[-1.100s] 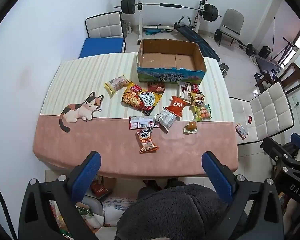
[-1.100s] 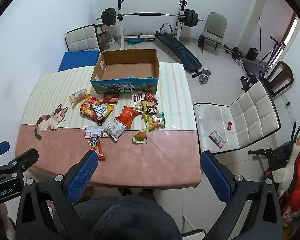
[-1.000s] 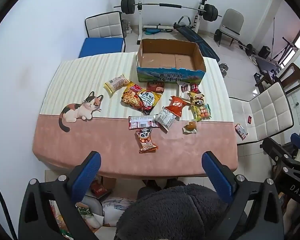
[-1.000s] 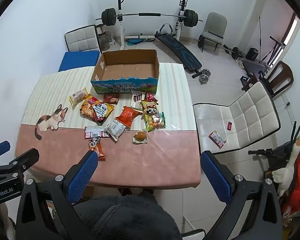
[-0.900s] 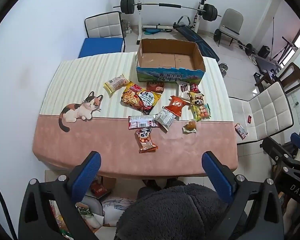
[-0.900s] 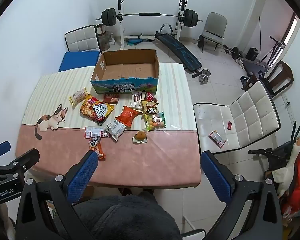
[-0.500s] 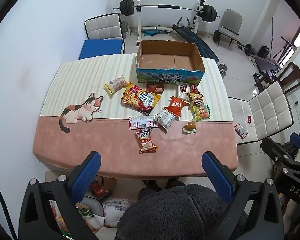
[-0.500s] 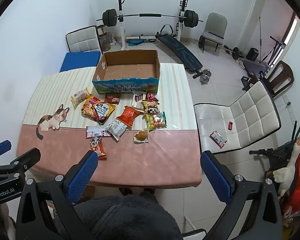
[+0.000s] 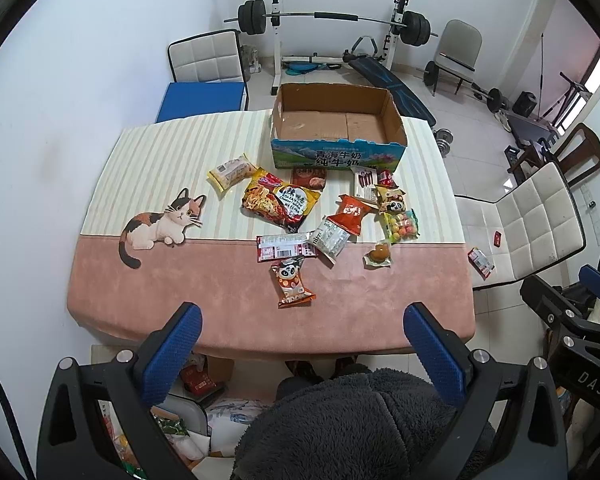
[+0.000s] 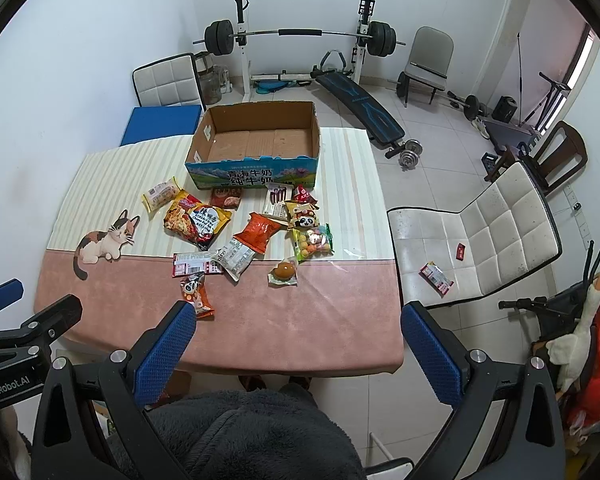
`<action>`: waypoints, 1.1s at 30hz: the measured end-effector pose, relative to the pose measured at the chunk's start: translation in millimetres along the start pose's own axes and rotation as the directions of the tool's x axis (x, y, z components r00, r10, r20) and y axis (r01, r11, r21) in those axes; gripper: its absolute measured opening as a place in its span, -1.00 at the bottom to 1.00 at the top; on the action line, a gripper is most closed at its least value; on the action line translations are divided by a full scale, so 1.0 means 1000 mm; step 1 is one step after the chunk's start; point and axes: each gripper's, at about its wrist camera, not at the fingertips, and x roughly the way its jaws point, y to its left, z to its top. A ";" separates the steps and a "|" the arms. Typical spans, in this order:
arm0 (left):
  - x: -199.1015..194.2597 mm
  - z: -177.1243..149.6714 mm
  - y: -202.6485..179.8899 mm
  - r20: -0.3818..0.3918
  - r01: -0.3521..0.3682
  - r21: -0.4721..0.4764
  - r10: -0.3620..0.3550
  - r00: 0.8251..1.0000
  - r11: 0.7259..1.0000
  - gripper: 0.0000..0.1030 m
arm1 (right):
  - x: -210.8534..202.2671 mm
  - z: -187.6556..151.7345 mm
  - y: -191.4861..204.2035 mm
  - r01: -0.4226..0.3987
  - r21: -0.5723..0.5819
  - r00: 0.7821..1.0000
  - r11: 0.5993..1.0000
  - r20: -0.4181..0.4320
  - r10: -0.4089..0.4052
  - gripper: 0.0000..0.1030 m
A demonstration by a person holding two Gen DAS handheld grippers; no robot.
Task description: Organize snacks
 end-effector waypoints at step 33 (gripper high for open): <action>-0.015 0.012 -0.009 0.012 0.002 0.001 -0.002 1.000 1.000 1.00 | -0.016 0.012 0.008 -0.005 0.003 1.000 1.000 0.012 0.005 1.00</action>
